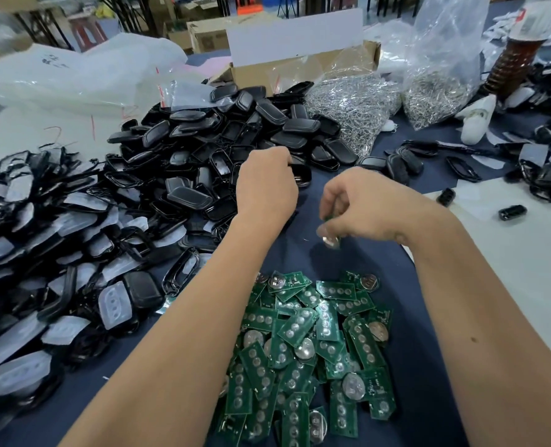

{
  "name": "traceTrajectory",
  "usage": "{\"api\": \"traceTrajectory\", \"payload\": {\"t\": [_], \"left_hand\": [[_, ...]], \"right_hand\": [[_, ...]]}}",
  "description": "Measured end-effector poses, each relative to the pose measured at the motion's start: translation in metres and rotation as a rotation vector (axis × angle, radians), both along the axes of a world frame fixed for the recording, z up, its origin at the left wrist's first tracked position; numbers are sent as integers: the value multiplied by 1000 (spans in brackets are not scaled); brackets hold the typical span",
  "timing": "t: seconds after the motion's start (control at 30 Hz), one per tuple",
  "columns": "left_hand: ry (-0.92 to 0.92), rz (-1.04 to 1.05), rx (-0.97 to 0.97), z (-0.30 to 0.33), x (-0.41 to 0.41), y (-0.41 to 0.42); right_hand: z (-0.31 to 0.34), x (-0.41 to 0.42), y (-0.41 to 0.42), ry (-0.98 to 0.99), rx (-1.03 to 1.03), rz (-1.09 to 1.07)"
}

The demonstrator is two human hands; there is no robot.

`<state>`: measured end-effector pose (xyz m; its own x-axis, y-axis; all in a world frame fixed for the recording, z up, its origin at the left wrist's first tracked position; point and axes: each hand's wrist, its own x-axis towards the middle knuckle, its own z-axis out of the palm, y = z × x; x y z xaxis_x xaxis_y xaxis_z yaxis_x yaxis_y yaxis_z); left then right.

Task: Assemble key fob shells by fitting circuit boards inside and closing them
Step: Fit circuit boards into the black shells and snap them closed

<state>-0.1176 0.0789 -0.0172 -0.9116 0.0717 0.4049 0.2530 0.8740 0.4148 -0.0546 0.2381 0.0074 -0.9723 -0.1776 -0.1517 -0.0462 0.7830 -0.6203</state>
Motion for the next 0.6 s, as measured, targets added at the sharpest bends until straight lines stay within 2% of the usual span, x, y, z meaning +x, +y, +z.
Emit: {"api": "traceTrajectory", "payload": {"t": [0.2, 0.33, 0.37, 0.53, 0.6], "left_hand": [[-123, 17, 500, 8, 16, -38], [-117, 135, 642, 2, 38, -71], [-114, 149, 662, 0, 44, -78], [-105, 185, 621, -5, 62, -97], [-92, 203, 625, -7, 67, -102]], "right_hand": [[-16, -22, -30, 234, -369, -135], [-20, -30, -64, 185, -771, -215], [-21, -30, -74, 200, -816, -221], [-27, -19, -120, 512, -539, -79], [-30, -13, -129, 509, -555, 28]]}}
